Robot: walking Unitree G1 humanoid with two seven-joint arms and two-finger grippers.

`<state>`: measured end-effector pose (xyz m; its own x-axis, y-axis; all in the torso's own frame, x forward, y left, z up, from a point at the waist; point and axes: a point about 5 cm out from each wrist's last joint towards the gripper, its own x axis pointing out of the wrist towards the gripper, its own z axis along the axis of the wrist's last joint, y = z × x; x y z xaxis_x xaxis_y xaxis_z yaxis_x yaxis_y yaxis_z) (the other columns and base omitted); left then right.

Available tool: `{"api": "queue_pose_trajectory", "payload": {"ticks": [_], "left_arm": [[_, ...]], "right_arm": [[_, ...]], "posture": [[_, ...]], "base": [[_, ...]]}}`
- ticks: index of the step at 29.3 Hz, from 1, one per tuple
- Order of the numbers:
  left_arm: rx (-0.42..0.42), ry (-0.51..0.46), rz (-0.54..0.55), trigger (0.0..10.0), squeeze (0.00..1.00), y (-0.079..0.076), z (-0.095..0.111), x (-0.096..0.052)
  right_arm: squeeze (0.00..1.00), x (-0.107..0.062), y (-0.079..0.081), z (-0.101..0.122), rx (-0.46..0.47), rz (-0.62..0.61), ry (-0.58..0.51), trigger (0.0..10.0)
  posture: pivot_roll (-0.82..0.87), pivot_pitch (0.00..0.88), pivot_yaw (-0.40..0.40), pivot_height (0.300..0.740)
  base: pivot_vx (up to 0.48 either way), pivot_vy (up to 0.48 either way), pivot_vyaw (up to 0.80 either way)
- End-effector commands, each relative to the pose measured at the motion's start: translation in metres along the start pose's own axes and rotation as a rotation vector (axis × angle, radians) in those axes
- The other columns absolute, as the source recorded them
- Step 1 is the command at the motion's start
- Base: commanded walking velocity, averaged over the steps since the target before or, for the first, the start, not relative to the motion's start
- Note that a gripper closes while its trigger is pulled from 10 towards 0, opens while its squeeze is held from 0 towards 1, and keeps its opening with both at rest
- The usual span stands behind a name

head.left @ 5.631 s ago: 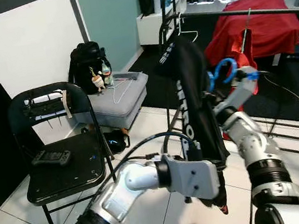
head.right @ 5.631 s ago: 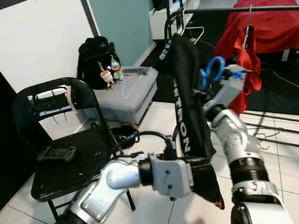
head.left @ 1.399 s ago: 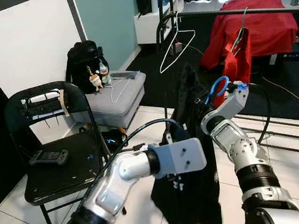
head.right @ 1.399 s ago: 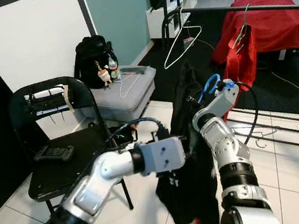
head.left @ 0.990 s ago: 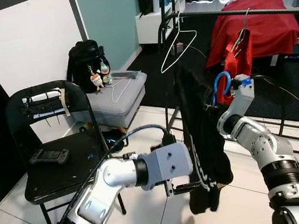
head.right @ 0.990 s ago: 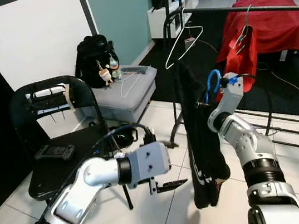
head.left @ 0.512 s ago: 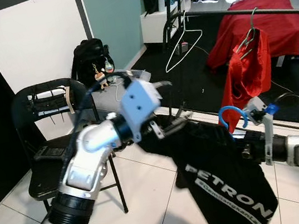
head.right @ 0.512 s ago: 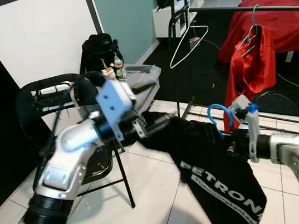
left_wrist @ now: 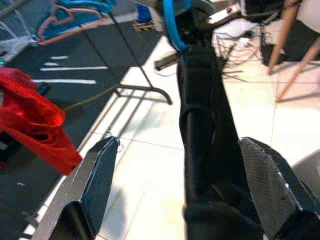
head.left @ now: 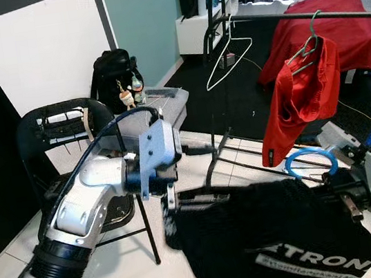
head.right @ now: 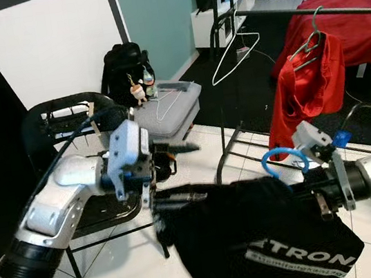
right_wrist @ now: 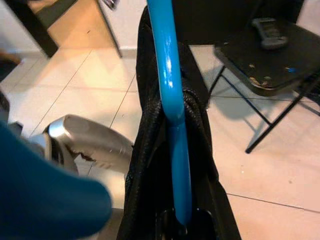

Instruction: Hang hanger

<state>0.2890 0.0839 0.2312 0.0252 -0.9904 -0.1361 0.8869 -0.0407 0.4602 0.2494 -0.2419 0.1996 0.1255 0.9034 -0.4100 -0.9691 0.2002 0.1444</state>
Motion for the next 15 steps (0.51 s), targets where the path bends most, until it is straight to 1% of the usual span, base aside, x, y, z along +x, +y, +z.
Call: {"api": "queue_pose_trajectory", "payload": {"ticks": [1, 2, 3, 4, 6, 11, 12, 13, 14, 15], "left_arm": [[0.017, 0.074, -0.025, 10.0, 0.0, -0.001, -0.008, 0.0], [0.017, 0.074, -0.025, 10.0, 0.0, -0.001, -0.008, 0.0], [0.019, 0.12, -0.031, 10.0, 0.0, -0.003, -0.013, 0.0], [0.019, 0.12, -0.031, 10.0, 0.0, -0.003, -0.013, 0.0], [0.001, 0.188, -0.062, 10.0, 0.0, -0.008, -0.021, -0.001], [-0.018, 0.232, -0.091, 10.0, 0.0, -0.012, -0.026, -0.003], [-0.033, 0.259, -0.117, 5.3, 0.0, -0.015, -0.029, -0.003], [-0.043, 0.277, -0.135, 5.3, 0.0, -0.018, -0.031, -0.003], [-0.056, 0.296, -0.148, 0.0, 0.0, -0.02, -0.033, -0.003], [-0.056, 0.296, -0.148, 0.0, 0.0, -0.02, -0.033, -0.003]], "right_arm": [[0.0, 0.005, 0.003, 0.007, -0.06, 0.035, 0.011, 10.0], [0.0, 0.005, 0.003, 0.007, -0.06, 0.035, 0.011, 10.0], [0.0, 0.009, 0.004, 0.008, -0.069, 0.045, 0.011, 10.0], [0.0, 0.009, 0.004, 0.008, -0.069, 0.045, 0.011, 10.0], [0.0, 0.012, 0.004, 0.009, -0.084, 0.051, 0.013, 10.0], [0.0, 0.014, 0.003, 0.012, -0.101, 0.051, 0.018, 10.0], [0.0, 0.016, 0.002, 0.014, -0.116, 0.046, 0.022, 10.0], [0.0, 0.017, 0.001, 0.016, -0.126, 0.043, 0.025, 10.0], [0.0, 0.018, 0.001, 0.017, -0.134, 0.04, 0.027, 10.0], [0.0, 0.018, 0.001, 0.017, -0.134, 0.04, 0.027, 10.0]], "posture": [[-0.15, 0.0, 0.04, 0.74], [-0.15, 0.0, 0.04, 0.74], [-0.15, 0.0, 0.039, 0.74], [-0.15, 0.0, 0.039, 0.74], [-0.14, 0.0, 0.036, 0.74], [-0.14, 0.0, 0.034, 0.74], [-0.14, 0.0, 0.034, 0.74], [-0.14, 0.0, 0.034, 0.74], [-0.13, 0.0, 0.033, 0.74], [-0.13, 0.0, 0.033, 0.74]], "base": [[0.0, 0.0, 0.0], [0.0, 0.0, 0.0], [0.0, 0.0, 0.0], [0.0, 0.0, 0.0], [0.0, 0.0, 0.0], [0.0, 0.0, 0.0], [0.0, 0.0, 0.0], [0.0, 0.0, 0.0], [0.0, 0.0, 0.0], [0.0, 0.0, 0.0]]}}
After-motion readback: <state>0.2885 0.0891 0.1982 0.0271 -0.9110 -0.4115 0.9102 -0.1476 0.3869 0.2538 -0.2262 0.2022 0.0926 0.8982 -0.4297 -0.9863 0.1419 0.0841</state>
